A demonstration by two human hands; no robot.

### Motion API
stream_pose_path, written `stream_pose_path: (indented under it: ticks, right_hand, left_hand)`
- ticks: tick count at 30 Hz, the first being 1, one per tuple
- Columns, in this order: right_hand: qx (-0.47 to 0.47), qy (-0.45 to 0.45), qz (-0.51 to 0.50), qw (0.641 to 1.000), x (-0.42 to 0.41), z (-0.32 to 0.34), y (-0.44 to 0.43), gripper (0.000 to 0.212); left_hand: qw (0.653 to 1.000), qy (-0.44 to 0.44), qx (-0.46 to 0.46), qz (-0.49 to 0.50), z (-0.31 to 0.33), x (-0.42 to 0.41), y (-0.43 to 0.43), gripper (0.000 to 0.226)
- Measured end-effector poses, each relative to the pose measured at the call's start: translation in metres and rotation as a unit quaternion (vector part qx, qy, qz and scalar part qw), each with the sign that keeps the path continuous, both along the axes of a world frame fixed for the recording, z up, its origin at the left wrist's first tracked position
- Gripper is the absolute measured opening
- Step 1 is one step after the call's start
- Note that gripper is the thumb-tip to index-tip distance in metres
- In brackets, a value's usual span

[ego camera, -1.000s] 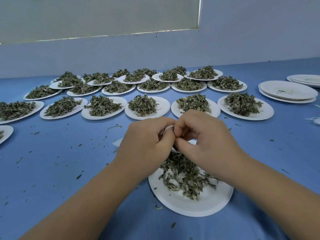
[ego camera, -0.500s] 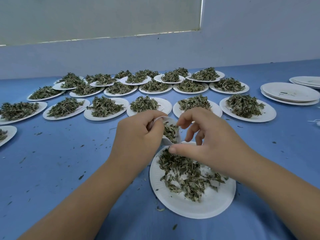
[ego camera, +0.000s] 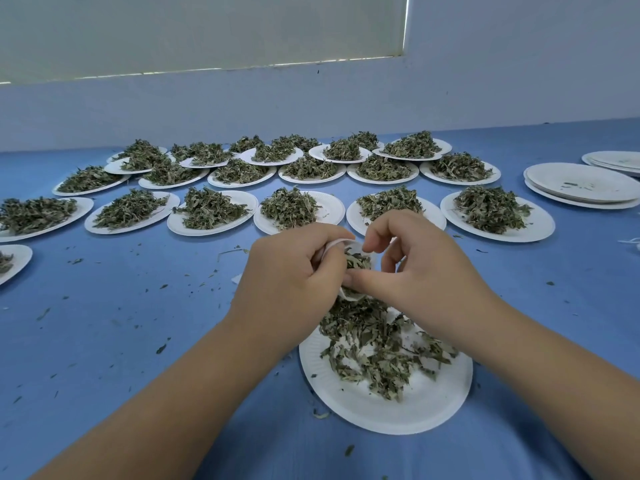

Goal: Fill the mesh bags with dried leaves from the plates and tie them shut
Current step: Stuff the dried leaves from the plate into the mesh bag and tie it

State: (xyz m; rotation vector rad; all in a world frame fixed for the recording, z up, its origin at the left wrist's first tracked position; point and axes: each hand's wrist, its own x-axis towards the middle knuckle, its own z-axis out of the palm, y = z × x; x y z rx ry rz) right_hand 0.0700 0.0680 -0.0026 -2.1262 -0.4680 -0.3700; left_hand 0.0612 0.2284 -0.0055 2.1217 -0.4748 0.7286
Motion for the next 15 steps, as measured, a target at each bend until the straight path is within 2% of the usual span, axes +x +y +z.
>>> stream_pose_path:
  ticks: [7,11,12,15]
  right_hand:
    - [-0.013,-0.048,-0.022,0.999,0.001,-0.005,0.007,0.027]
    - [-0.032,-0.134,0.025,0.990,-0.006,-0.001,0.001,0.007]
    - [-0.043,-0.146,0.043,0.987,-0.009,0.000,0.000,0.008]
    - [-0.120,-0.143,0.067,0.980,-0.013,-0.002,0.000,0.027]
  left_hand:
    - [1.000,-0.005,0.006,-0.013,0.002,-0.004,-0.002,0.028]
    - [0.998,0.036,-0.040,0.018,0.006,0.000,0.005,0.024]
    - [0.997,0.045,-0.056,0.022,0.007,0.001,0.007,0.024]
    - [0.994,0.058,-0.093,0.026,0.009,0.002,0.011,0.024]
